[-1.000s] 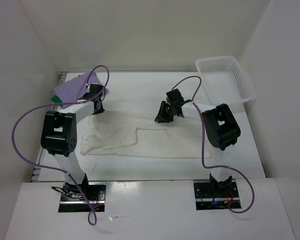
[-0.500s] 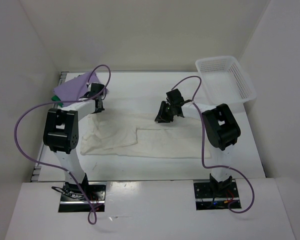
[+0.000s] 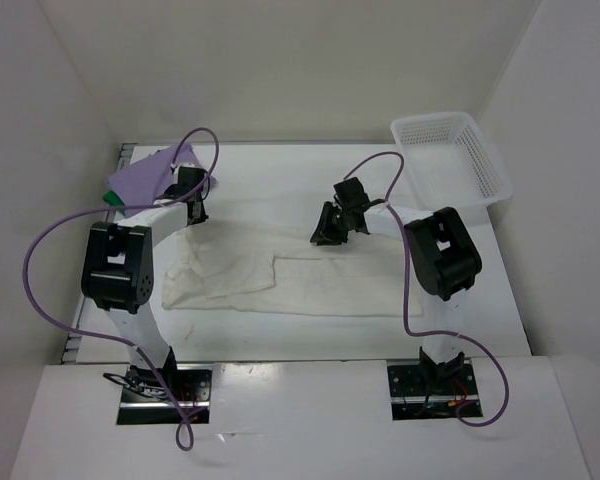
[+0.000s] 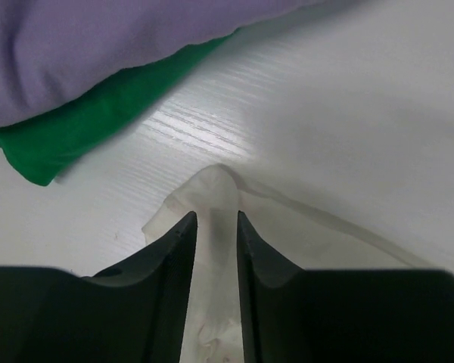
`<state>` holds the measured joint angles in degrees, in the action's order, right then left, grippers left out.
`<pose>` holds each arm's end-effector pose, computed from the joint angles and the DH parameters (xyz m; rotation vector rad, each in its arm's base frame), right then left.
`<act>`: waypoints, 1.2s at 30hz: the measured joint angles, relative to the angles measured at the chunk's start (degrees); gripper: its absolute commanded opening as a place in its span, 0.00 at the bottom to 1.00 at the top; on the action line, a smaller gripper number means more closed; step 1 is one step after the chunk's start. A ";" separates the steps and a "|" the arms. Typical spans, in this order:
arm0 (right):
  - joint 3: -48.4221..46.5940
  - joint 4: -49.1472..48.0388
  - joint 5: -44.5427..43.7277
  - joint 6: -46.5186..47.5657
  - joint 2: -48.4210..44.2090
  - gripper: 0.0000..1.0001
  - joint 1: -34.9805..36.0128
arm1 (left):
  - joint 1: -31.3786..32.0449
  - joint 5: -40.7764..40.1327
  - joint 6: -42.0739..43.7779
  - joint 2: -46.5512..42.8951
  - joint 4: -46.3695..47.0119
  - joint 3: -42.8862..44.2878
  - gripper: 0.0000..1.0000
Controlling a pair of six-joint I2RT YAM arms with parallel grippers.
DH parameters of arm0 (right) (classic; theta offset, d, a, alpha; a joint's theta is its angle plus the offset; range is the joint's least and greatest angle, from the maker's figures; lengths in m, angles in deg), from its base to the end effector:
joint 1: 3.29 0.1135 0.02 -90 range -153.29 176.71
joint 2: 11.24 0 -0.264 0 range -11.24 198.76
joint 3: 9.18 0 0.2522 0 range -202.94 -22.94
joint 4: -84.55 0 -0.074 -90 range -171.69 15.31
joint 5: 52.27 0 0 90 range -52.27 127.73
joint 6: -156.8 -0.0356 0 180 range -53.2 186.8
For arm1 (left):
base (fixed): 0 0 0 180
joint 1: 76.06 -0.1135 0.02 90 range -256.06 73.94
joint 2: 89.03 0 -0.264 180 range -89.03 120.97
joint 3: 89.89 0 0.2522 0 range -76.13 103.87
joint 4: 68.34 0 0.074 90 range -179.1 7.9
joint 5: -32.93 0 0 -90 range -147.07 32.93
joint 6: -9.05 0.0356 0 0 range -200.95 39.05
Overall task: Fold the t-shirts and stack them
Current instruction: Fold the other side of the tshirt into a rectangle
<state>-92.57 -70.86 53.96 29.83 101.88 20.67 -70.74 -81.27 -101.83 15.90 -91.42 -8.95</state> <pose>0.3668 0.1739 0.1434 0.1790 2.6406 0.7563 0.3906 -0.0217 0.1881 -0.5056 2.2622 0.2764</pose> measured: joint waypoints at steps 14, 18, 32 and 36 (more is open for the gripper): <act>0.00 -0.02 0.13 0.07 0.00 0.34 -0.02 | 1.07 -0.15 1.49 2.86 0.79 0.00 0.27; 0.00 -0.04 0.26 0.24 0.00 0.34 -0.04 | 1.84 -0.61 1.68 3.89 0.74 0.02 0.27; 0.13 -0.02 0.76 0.39 0.00 0.34 -0.46 | 0.24 -0.94 1.99 4.31 0.59 0.33 0.04; 0.35 -0.13 1.44 0.37 0.00 0.34 -0.96 | -3.80 4.85 -0.35 1.53 0.66 -0.37 0.06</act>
<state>-92.22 -70.99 55.40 30.20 101.88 19.71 -74.55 -76.42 -102.18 17.43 -90.77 -9.32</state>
